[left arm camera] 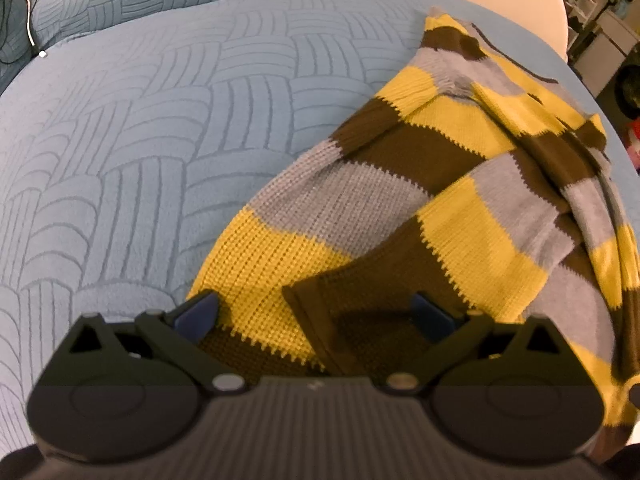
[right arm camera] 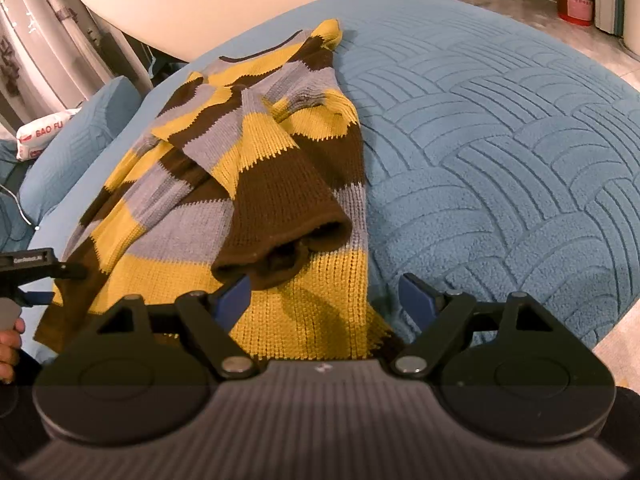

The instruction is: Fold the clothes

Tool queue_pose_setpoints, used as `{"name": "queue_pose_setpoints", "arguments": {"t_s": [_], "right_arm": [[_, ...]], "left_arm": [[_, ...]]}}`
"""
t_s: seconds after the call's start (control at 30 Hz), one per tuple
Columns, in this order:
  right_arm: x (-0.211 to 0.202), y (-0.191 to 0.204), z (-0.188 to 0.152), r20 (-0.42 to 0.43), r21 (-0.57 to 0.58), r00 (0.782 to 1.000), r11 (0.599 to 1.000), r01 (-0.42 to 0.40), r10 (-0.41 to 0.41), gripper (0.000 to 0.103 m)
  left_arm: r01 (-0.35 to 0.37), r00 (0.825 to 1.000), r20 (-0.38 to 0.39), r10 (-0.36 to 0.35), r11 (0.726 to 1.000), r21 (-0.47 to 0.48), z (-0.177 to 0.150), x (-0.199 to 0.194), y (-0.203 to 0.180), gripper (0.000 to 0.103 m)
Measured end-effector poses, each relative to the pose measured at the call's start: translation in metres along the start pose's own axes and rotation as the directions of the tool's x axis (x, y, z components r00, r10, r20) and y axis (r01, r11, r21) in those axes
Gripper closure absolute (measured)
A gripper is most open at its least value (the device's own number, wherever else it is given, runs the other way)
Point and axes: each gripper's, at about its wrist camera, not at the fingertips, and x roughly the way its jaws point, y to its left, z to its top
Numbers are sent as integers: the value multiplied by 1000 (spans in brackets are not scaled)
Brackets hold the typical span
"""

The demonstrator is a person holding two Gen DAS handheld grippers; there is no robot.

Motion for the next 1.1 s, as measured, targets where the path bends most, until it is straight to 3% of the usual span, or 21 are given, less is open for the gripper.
{"name": "queue_pose_setpoints", "arguments": {"t_s": [0.5, 0.8, 0.97, 1.1], "right_arm": [[-1, -1, 0, 5, 11, 1000, 1000, -13, 13, 20], [-6, -9, 3, 30, 58, 998, 997, -52, 51, 20], [-12, -23, 6, 74, 135, 989, 981, -140, 131, 20], [-16, -38, 8, 126, 231, 966, 940, -250, 226, 20]], "left_arm": [[14, 1000, -1, -14, 1000, -8, -1, -1, 1, 0], [59, 998, -1, -59, 998, -39, 0, -4, 6, 0], [146, 989, 2, -147, 985, -88, 5, -10, 13, 0], [202, 979, -1, -203, 974, -103, 17, -17, 18, 0]]}}
